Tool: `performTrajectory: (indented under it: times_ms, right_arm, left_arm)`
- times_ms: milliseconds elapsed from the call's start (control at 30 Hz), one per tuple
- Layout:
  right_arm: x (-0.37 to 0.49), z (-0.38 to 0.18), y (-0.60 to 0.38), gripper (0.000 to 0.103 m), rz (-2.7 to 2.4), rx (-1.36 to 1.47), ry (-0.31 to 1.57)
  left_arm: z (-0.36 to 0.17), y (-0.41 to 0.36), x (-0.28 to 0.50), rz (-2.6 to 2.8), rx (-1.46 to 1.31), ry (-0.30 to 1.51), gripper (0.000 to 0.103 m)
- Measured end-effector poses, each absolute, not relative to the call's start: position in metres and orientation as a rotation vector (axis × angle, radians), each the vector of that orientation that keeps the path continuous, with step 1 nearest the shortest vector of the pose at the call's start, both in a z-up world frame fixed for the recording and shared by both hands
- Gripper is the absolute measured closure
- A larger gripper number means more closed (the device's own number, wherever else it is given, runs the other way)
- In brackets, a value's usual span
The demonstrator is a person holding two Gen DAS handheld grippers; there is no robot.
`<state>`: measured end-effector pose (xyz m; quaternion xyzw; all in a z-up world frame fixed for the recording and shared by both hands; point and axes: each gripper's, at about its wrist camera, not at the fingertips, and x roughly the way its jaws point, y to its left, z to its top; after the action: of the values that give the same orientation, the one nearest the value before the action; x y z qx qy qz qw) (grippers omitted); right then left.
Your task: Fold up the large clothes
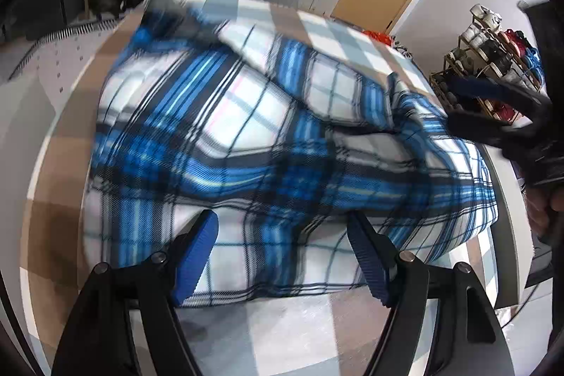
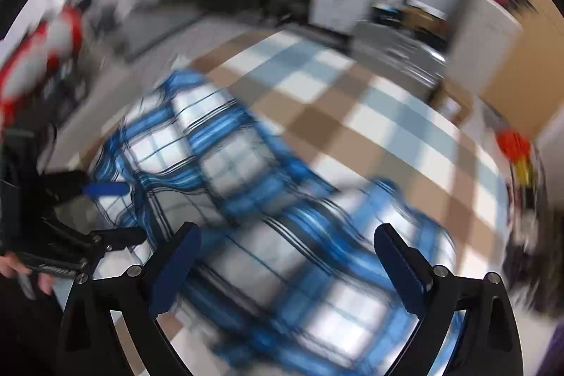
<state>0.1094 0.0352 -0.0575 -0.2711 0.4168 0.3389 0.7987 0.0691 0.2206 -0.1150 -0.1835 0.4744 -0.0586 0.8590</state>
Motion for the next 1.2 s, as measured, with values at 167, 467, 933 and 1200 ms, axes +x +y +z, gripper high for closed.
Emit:
performTrajectory:
  times_ms: [167,467,933,1200]
  right_arm:
    - [0.124,-0.112,0.087,0.009,0.712,-0.762,0.952]
    - [0.183,-0.106,0.088,0.083,0.571,-0.584,0.982]
    - [0.185,-0.045,0.038,0.008,0.458,-0.490,0.710]
    - [0.102,-0.054,-0.091,0.008,0.524,-0.097,0.858]
  left_arm:
    - [-0.122,0.225,0.066,-0.142,-0.422,1.031,0.032]
    - [-0.120,0.228,0.071,-0.160,-0.462,1.061,0.032]
    - [-0.115,0.226,0.078,-0.121,-0.447,1.040,0.031]
    - [-0.039,0.219,0.076,-0.162,-0.203,0.825,0.031]
